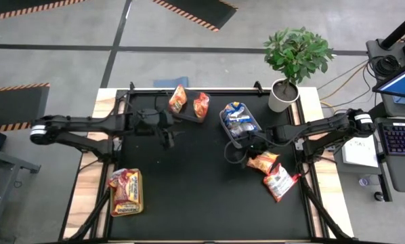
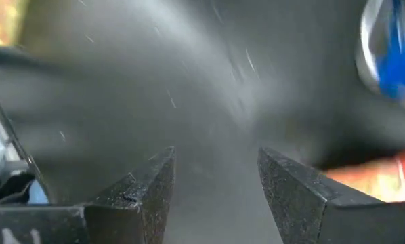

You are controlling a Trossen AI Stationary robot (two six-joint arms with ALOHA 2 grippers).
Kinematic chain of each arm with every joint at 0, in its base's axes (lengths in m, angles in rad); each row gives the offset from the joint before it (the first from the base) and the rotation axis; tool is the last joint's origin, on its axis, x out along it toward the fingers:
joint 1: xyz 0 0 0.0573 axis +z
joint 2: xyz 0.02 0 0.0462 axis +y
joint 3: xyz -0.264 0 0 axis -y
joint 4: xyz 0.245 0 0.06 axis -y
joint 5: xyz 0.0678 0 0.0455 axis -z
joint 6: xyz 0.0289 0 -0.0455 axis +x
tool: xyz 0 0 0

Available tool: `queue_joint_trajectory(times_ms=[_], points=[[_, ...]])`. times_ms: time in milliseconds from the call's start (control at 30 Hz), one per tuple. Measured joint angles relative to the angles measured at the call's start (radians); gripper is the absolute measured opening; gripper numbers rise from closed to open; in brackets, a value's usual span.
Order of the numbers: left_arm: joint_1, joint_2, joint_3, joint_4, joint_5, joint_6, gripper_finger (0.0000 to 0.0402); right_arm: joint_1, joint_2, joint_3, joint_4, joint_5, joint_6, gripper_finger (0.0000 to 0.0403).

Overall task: Sort Maruchan noodles
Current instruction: Put the orange noodle pack into the black bin

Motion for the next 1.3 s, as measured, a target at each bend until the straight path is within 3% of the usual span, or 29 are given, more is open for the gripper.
queue_joint_trajectory(times_ms=[267,533,833,1300], points=[[-0.012,-0.022,-0.001,-0.002,-0.001,0.002,0.0193,0.002,0.000,0.000,-0.280,-0.131,0.163,0.0199],[-0.012,-0.018,-0.001,-0.012,0.000,0.017,0.0193,0.005,0.000,0.000,-0.636,-0.061,0.221,0.0199],[-0.012,-0.017,-0.001,-0.028,-0.001,0.028,0.0193,0.031,0.019,0.000,-0.589,-0.015,0.239,0.0199],[-0.075,-0.017,-0.002,-0.001,-0.001,0.014,0.0193,0.110,0.170,0.022,-0.427,0.012,0.231,0.0194]])
